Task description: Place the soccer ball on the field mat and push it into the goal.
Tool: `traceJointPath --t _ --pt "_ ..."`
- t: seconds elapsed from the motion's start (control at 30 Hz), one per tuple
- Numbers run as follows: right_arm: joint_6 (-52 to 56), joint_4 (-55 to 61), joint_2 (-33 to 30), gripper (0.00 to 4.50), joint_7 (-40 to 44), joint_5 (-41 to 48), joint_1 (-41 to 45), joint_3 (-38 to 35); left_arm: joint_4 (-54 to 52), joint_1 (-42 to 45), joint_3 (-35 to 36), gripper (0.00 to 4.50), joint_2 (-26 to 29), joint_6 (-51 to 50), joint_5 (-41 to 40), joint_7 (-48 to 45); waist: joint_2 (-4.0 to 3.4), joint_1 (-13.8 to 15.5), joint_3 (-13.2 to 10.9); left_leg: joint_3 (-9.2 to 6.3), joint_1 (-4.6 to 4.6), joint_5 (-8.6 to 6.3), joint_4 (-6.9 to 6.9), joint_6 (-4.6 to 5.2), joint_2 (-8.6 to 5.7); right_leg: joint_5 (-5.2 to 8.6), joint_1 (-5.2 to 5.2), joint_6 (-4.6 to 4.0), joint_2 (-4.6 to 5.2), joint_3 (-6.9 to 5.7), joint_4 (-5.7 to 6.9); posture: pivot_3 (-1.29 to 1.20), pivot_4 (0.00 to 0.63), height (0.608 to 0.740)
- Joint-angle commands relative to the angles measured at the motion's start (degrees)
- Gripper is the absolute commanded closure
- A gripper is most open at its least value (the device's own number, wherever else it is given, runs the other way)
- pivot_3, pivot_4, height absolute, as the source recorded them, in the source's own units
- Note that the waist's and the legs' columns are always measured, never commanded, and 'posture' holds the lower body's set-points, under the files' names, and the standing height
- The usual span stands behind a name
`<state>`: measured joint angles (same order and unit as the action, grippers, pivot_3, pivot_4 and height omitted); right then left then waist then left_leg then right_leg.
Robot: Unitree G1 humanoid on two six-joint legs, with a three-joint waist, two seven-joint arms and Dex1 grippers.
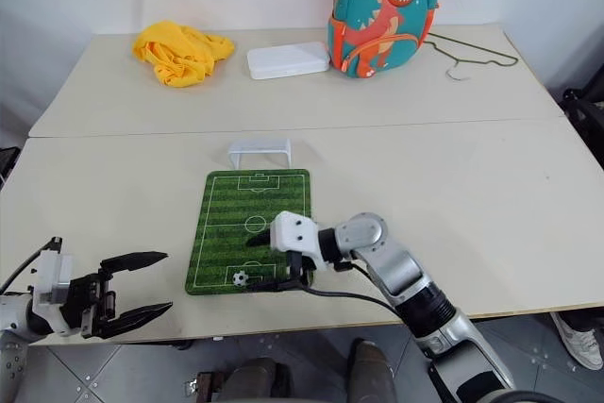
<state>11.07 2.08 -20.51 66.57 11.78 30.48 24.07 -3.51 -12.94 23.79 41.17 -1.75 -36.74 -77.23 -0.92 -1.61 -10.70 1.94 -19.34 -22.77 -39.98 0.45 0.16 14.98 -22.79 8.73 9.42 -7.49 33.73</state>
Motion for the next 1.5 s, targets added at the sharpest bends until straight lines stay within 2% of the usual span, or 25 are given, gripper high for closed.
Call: traceJointPath --t 0.03,0.1,0.17,0.33,0.47,0.9,1.13,1.5 --pt "-3.1 3.2 -2.5 0.7 2.0 3.2 -1.7 -4.1 0.9 0.3 1.1 0.0 -0.2 1.1 -0.6 -0.7 0.0 0.0 0.0 0.01 0.0 -0.01 0.0 0.01 0.0 0.0 0.0 0.0 0.0 0.0 -0.01 0.0 0.15 0.74" --pt "-3.5 5.9 -4.6 0.7 4.2 6.3 -4.1 -6.3 1.5 0.8 1.1 0.0 -0.2 1.4 -0.6 -1.1 0.0 0.1 0.0 0.01 0.0 -0.02 0.02 0.01 0.0 0.0 0.0 0.0 0.0 -0.01 -0.02 0.0 0.15 0.74" --pt "-2.6 9.2 -7.1 1.33 6.7 9.5 -7.0 -7.5 2.1 1.4 1.1 0.0 -0.1 1.9 -0.8 -1.7 0.02 0.1 0.0 0.01 -0.01 -0.03 0.03 0.01 0.0 0.0 0.0 0.0 0.0 -0.02 -0.07 0.0 0.15 0.74" --pt "-4.2 12.7 -11.9 2.99 8.2 9.5 -13.8 -8.1 4.2 2.4 1.7 0.0 0.5 2.6 -0.8 -2.9 0.02 0.1 0.0 0.05 -0.02 -0.08 0.02 0.05 0.01 0.0 0.01 0.01 0.0 -0.02 -0.08 0.0 0.15 0.74" --pt "-6.7 13.2 -11.5 4.47 6.5 7.1 -15.7 -6.4 5.8 2.3 1.8 0.0 0.8 3.3 -0.4 -4.2 0.04 -0.1 0.0 0.09 0.0 -0.1 0.02 0.05 0.02 0.0 0.01 0.01 -0.01 -0.01 -0.09 0.0 0.15 0.74" --pt "0.2 12.5 -2.4 4.47 -0.2 1.6 -12.0 4.7 5.3 -1.5 2.8 0.0 0.7 4.2 -0.7 -5.5 0.04 0.0 0.0 0.12 0.03 -0.11 0.0 0.03 0.07 0.0 0.0 0.0 -0.02 -0.01 -0.07 0.0 0.15 0.74" --pt "2.9 9.8 2.3 4.47 -5.1 -1.6 -10.3 7.5 4.1 -3.2 4.1 0.0 -0.1 4.9 -1.1 -4.5 0.05 0.0 0.0 0.09 0.03 -0.12 0.0 0.02 0.07 0.0 0.0 0.0 -0.02 -0.01 -0.07 0.0 0.15 0.74" --pt "4.3 6.6 6.5 4.47 -10.4 -4.9 -9.6 9.8 1.8 -3.6 4.1 0.0 -1.9 4.3 -1.2 -0.9 0.05 0.0 0.0 0.11 0.03 -0.15 0.0 0.02 0.07 0.01 -0.02 -0.01 -0.04 0.0 -0.06 0.0 0.15 0.74"
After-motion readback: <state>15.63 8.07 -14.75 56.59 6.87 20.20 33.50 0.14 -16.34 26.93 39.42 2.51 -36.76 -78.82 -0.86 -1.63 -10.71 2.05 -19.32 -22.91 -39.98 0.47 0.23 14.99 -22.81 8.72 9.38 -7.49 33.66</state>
